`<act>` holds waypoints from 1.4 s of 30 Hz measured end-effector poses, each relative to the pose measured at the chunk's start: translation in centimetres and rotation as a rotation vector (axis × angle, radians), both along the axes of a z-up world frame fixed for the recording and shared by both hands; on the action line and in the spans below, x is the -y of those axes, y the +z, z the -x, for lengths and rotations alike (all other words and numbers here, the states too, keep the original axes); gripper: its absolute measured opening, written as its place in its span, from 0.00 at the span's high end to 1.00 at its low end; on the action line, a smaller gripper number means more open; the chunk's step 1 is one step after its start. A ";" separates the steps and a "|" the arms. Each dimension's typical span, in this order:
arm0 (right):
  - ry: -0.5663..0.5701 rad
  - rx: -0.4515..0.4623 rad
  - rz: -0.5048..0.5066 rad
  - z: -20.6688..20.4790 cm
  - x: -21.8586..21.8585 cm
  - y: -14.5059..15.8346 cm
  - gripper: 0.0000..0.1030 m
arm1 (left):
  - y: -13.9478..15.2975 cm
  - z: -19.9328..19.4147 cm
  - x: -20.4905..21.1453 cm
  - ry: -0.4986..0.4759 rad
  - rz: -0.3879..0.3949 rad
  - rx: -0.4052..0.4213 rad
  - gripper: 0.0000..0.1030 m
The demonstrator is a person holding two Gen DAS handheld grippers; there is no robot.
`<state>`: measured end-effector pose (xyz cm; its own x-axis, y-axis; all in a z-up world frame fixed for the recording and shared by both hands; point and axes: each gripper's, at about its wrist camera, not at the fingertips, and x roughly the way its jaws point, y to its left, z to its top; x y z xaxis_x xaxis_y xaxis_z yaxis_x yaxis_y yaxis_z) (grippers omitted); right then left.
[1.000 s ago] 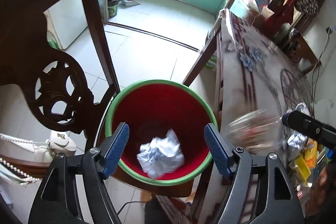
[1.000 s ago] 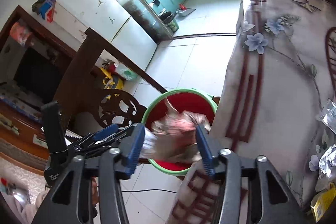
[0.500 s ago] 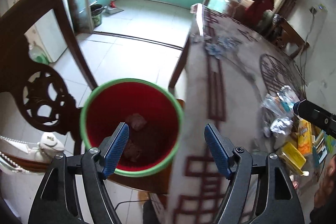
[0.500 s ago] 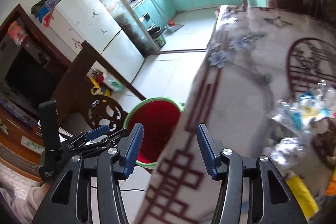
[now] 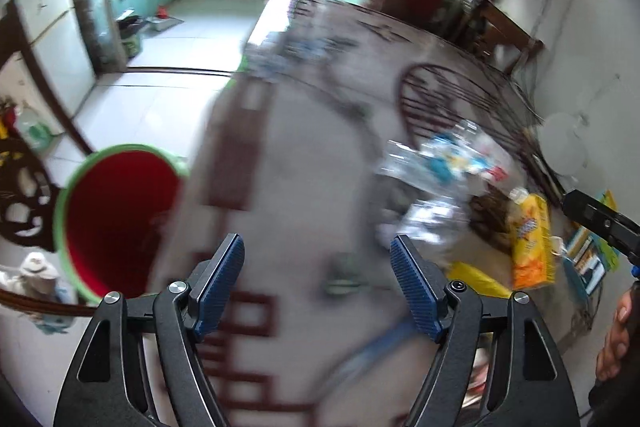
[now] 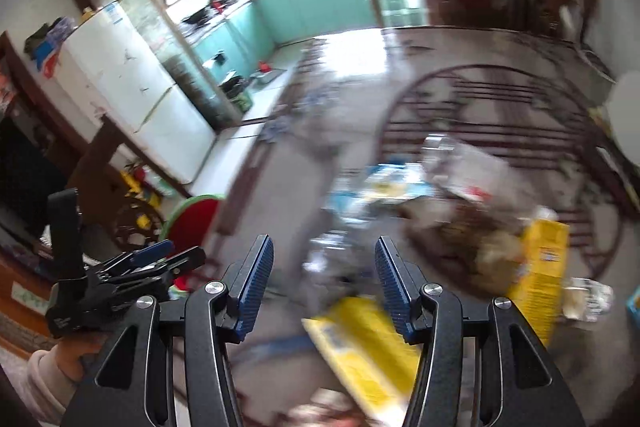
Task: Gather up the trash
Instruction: 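Move both grippers back toward the trash on the table, then grasp crumpled white paper with the left gripper while the right gripper grasps a paper wrapper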
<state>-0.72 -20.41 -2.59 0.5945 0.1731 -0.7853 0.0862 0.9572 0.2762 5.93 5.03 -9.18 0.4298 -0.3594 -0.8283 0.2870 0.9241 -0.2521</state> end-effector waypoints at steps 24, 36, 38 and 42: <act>0.089 -0.132 -0.067 2.1 6.9 -2.2 0.50 | -3.6 -1.5 11.6 -0.131 -0.106 -0.052 0.56; 0.528 -0.282 -0.019 7.8 -5.0 -7.6 0.50 | -2.1 -1.0 10.1 -0.117 -0.060 -0.048 0.55; 0.507 -0.291 -0.033 7.9 -4.8 -8.3 0.50 | -1.7 -0.7 9.9 -0.125 -0.038 -0.052 0.54; 0.503 -0.359 -0.004 7.5 -5.5 -10.3 0.50 | -1.3 -0.2 9.6 -0.132 0.023 -0.078 0.54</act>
